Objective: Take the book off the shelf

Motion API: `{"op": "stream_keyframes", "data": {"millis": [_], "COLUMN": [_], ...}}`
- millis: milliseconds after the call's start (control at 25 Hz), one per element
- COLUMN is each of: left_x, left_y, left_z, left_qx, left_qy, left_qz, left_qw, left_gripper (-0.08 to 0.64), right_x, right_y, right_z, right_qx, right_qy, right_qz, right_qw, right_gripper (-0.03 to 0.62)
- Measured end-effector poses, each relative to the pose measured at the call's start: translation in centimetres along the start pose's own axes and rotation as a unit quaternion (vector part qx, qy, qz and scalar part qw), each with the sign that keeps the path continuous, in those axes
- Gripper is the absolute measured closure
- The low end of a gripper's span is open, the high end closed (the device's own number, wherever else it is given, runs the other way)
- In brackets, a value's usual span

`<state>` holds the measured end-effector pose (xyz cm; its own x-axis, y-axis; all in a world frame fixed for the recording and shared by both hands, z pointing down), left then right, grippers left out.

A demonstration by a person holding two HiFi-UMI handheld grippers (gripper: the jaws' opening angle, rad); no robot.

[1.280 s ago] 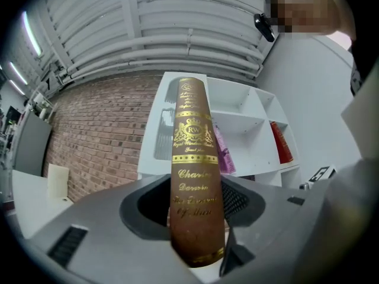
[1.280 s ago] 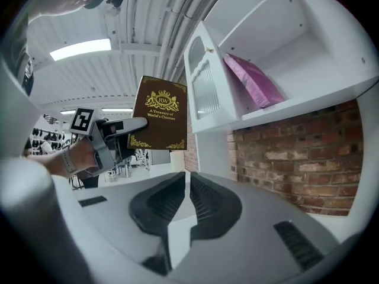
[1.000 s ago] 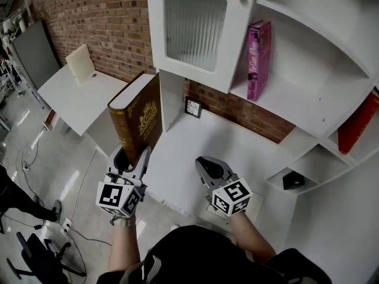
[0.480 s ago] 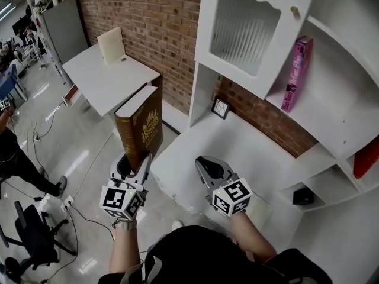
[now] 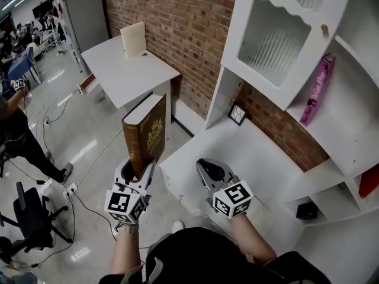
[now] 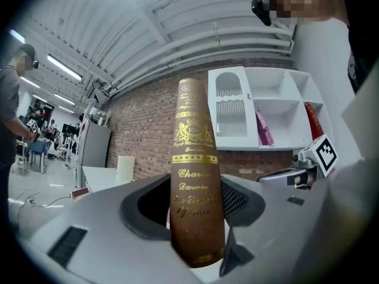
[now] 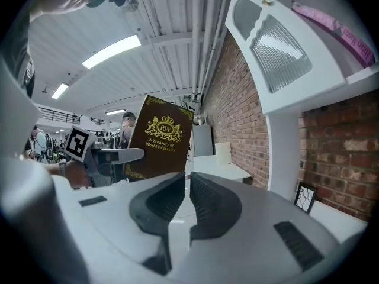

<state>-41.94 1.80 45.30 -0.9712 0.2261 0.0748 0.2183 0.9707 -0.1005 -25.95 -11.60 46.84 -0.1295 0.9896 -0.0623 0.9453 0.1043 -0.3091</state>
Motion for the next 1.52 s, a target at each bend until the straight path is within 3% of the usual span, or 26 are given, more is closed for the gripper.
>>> {"op": "stream_keyframes", "data": {"millis": [680,1520], "left_x": [1.5,0.6], "left_y": [3.0,3.3], "left_z": [-2.4,-2.4], "left_qx": [0.018,0.019], "left_qy": [0.02,0.011], "left_qz": [0.035,0.026], "left_qw": [0.999,0.9994], "left_gripper": [0.337,0.337], "right_x": [2.5,2.7], "right_y": [-2.9,-2.0], "right_z": [-0.1,-0.3], "right_qx": [0.013,0.021], "right_qy": [0.018,0.04], "right_qz": [0.045,0.03], "right_qw": [0.999,0.999], "right_gripper": [0.557,0.558]}}
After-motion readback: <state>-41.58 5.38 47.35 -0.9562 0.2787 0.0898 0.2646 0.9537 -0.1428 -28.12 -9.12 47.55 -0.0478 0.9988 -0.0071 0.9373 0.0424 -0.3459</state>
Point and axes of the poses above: the fingertips, and each gripper's own axes: y backward along the fingers, x to its left, z out of its top, the point moved 4 cm from there along y, backward along the fingers, and after that the axes turned 9 degrees about x, right-handed, at the moved point
